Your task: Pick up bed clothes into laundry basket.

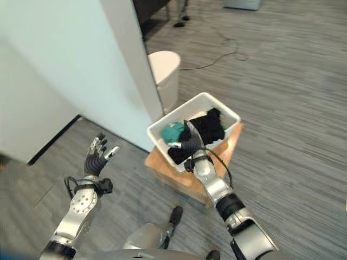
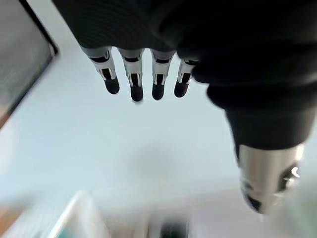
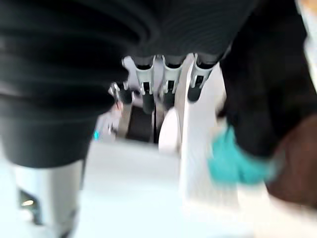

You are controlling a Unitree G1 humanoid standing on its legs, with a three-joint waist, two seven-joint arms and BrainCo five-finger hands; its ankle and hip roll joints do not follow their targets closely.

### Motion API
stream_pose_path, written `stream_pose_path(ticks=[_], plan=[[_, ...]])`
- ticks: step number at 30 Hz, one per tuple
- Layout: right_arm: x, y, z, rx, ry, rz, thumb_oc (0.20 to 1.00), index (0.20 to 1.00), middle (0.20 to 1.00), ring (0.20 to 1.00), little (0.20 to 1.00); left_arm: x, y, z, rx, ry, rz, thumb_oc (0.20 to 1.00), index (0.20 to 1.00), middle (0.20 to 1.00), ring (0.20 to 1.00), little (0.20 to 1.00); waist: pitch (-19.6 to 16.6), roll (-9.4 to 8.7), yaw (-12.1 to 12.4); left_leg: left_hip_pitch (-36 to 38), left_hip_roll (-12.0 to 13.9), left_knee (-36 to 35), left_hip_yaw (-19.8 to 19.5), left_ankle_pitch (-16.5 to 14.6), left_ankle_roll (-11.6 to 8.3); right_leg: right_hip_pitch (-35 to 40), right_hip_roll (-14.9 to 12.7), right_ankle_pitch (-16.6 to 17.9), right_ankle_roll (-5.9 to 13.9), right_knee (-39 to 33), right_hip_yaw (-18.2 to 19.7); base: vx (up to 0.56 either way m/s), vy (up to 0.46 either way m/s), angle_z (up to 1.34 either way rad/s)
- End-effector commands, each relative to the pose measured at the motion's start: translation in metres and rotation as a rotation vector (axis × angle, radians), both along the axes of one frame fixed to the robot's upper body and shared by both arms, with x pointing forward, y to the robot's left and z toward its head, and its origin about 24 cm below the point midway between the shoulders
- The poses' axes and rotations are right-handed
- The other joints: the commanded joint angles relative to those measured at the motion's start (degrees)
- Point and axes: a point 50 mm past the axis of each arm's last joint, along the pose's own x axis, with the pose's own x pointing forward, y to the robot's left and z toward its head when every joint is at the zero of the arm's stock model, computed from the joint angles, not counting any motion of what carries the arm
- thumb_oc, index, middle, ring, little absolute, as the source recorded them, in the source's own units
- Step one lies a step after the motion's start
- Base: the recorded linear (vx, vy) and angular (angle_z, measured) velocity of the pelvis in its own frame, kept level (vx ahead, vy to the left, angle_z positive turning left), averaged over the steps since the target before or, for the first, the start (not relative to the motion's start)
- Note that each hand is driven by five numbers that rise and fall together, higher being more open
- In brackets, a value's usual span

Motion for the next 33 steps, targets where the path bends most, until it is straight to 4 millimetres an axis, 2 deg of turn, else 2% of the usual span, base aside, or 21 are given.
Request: stream_pose_path(ticks=[1,2,3,4,5,6,8,9,11,13,14,16,18,20,21,24,25,28,30,31,33], plan=[[0.001,0.004,0.109,0.094,-0.462,0.163,1.0,1.0,1.0,1.0,1.0,-0.018,0.049,0.027,0.143,-0.132,0.152,1.0,1.0,1.0,1.0,1.0,-1.82,-3.66,0.02,3.24,7.87,9.98,10.47,-1.26,1.49,-0.08,1.18,-3.73,-2.68,-0.75,-0.6,-0.01,-0.076,1.27],[-0.024,0.012,0.099,0.119,-0.446,0.243,1.0,1.0,1.0,1.0,1.0,-0.025,0.054,0.024,0.147,-0.119,0.185,1.0,1.0,1.0,1.0,1.0,-2.01,-4.06,-0.82,5.47,7.8,8.02,12.19,-2.42,2.02,0.37,1.67,-3.77,-2.7,-0.4,-1.69,0.0,-0.009,1.63],[-0.024,0.012,0.099,0.119,-0.446,0.243,1.0,1.0,1.0,1.0,1.0,-0.025,0.054,0.024,0.147,-0.119,0.185,1.0,1.0,1.0,1.0,1.0,-2.01,-4.06,-0.82,5.47,7.8,8.02,12.19,-2.42,2.02,0.37,1.67,-3.77,-2.7,-0.4,-1.69,0.11,0.097,2.12],[-0.055,0.009,0.075,0.082,-0.389,0.285,1.0,1.0,1.0,1.0,1.0,-0.043,0.063,0.008,0.154,-0.041,0.231,1.0,1.0,1.0,1.0,1.0,-2.98,-4.41,-0.08,7.88,4.17,3.27,8.82,-2.33,3.23,1.17,1.3,-4.32,-2.34,3.97,-4.33,0.15,0.116,1.77],[-0.059,0.01,0.068,0.047,-0.369,0.292,1.0,1.0,1.0,1.0,1.0,-0.045,0.063,0.007,0.165,-0.031,0.225,1.0,1.0,1.0,1.0,1.0,-3.2,-4.97,0.1,8.14,2.67,2.5,6.71,-2.94,4.2,0.92,-0.36,-4.35,-1.84,8.13,-6.32,0.33,0.225,1.66],[-0.062,0.02,0.072,0.023,-0.415,0.329,1.0,1.0,1.0,1.0,1.0,-0.045,0.06,0.009,0.19,-0.038,0.202,1.0,1.0,1.0,1.0,1.0,-2.43,-5.42,0.05,11.22,-0.52,0.3,1.34,-5.74,6.68,-2.14,-5.04,-1.02,1.33,22.5,-7.22,0.31,0.223,1.81],[-0.06,0.022,0.076,0.014,-0.433,0.334,1.0,1.0,1.0,1.0,1.0,-0.044,0.059,0.01,0.204,-0.049,0.201,1.0,1.0,1.0,1.0,1.0,-1.58,-5.62,-1.57,12.5,-2.35,-1.09,-1.58,-5.98,7.85,-5.72,-8.26,1.56,3.75,30.81,-3.64,0.18,0.157,2.89],[-0.057,0.023,0.077,0.004,-0.444,0.333,1.0,1.0,1.0,1.0,1.0,-0.041,0.057,0.012,0.228,-0.063,0.188,1.0,1.0,1.0,1.0,1.0,-0.96,-5.99,-2.52,12.97,-3.43,-2.44,-4.63,-5.94,8.37,-9.25,-8.33,2.89,5.21,34.16,2.34,0.04,0.016,2.72],[-0.05,0.026,0.086,0.037,-0.474,0.314,1.0,1.0,1.0,1.0,1.0,-0.035,0.057,0.018,0.241,-0.096,0.198,1.0,1.0,1.0,1.0,1.0,-0.26,-5.59,-4.58,12.79,-3.76,-4.23,-10.22,-2.88,7.74,-15.37,-1.39,0.11,3.36,34.63,15.13,0.0,-0.046,1.9],[-0.045,0.03,0.088,0.042,-0.481,0.308,1.0,1.0,1.0,1.0,1.0,-0.03,0.056,0.022,0.234,-0.119,0.204,1.0,1.0,1.0,1.0,1.0,-0.5,-5.68,-4.52,12.32,-4.28,-5.33,-13.04,-1.66,7.16,-15.94,1.2,-1.01,3.11,31.49,18.89,0.05,-0.13,1.89],[-0.041,0.034,0.095,0.064,-0.509,0.292,1.0,1.0,1.0,1.0,1.0,-0.023,0.054,0.023,0.226,-0.127,0.201,1.0,1.0,1.0,1.0,1.0,-0.44,-5.65,-5.01,12.12,-4.72,-6.34,-20.62,-0.67,6.46,-17.55,3.25,-4.02,1.37,29.32,26.5,0.11,-0.226,1.38],[-0.036,0.032,0.094,0.058,-0.496,0.27,1.0,1.0,1.0,1.0,1.0,-0.014,0.051,0.025,0.24,-0.13,0.18,1.0,1.0,1.0,1.0,1.0,-0.3,-6.09,-6.62,12.29,-5.71,-6.77,-28.27,-0.03,5.67,-18.13,6.53,-4.69,-0.11,24.24,37.69,0.17,-0.295,1.59],[-0.033,0.027,0.086,0.052,-0.457,0.233,1.0,1.0,1.0,1.0,1.0,-0.007,0.047,0.028,0.264,-0.134,0.15,1.0,1.0,1.0,1.0,1.0,-0.27,-6.53,-9.18,11.62,-7.58,-6.68,-37.52,0.94,4.32,-17.16,11.92,-4.21,-0.57,18.84,53.22,0.16,-0.274,3.26],[-0.031,0.025,0.084,0.061,-0.439,0.229,1.0,1.0,1.0,1.0,1.0,-0.004,0.049,0.031,0.273,-0.143,0.149,1.0,1.0,1.0,1.0,1.0,0.02,-6.35,-10.12,10.99,-8.46,-6.7,-41.48,0.7,3.3,-17.34,13.39,-2.52,0.06,15.0,60.96,0.06,-0.247,2.99],[-0.03,0.026,0.084,0.077,-0.432,0.233,1.0,1.0,1.0,1.0,1.0,-0.006,0.052,0.032,0.283,-0.145,0.167,1.0,1.0,1.0,1.0,1.0,0.44,-6.44,-9.48,11.44,-8.43,-7.04,-42.15,0.45,2.81,-18.98,14.12,-1.36,0.07,15.2,60.54,0.05,-0.311,2.36],[-0.024,0.038,0.081,0.113,-0.394,0.269,1.0,1.0,1.0,1.0,1.0,-0.011,0.054,0.031,0.245,-0.15,0.169,1.0,1.0,1.0,1.0,1.0,1.45,-7.39,-7.61,10.19,-7.63,-6.49,-40.44,1.3,1.82,-16.69,8.4,1.4,-0.54,7.95,51.77,0.09,-0.287,1.18],[-0.022,0.037,0.08,0.097,-0.393,0.262,1.0,1.0,1.0,1.0,1.0,-0.012,0.053,0.029,0.209,-0.152,0.171,1.0,1.0,1.0,1.0,1.0,1.84,-7.15,-8.11,8.78,-6.95,-6.39,-37.36,1.98,1.55,-15.1,6.2,2.44,-0.34,5.52,47.96,-0.07,-0.154,1.52],[-0.016,0.035,0.079,0.062,-0.387,0.245,1.0,1.0,1.0,1.0,1.0,-0.015,0.051,0.02,0.154,-0.114,0.145,1.0,1.0,1.0,1.0,1.0,3.0,-7.88,-10.1,7.35,-2.03,1.27,-10.76,-3.76,3.77,-12.51,0.94,4.4,0.77,0.85,37.35,-0.29,-0.144,1.91],[-0.016,0.036,0.081,0.074,-0.393,0.24,1.0,1.0,1.0,1.0,1.0,-0.016,0.051,0.017,0.145,-0.102,0.137,1.0,1.0,1.0,1.0,1.0,3.14,-8.06,-10.28,6.73,-1.91,5.52,-8.71,-5.69,3.5,-12.75,0.36,5.06,0.6,0.28,35.84,-0.28,-0.067,1.74],[-0.017,0.034,0.085,0.107,-0.399,0.235,1.0,1.0,1.0,1.0,1.0,-0.017,0.05,0.012,0.135,-0.077,0.112,1.0,1.0,1.0,1.0,1.0,2.92,-8.68,-11.16,6.03,-2.13,13.05,-7.63,-9.47,3.13,-12.46,-1.28,5.53,-0.01,-0.07,33.01,-0.17,0.049,1.29],[-0.023,0.029,0.073,0.157,-0.324,0.226,1.0,1.0,1.0,1.0,1.0,-0.027,0.042,-0.001,0.036,-0.017,0.057,1.0,1.0,1.0,1.0,1.0,0.86,-7.66,-12.74,12.49,-0.31,6.47,-5.99,-9.75,3.24,-11.74,-1.88,4.52,0.37,0.73,28.92,-0.07,0.088,1.09]])
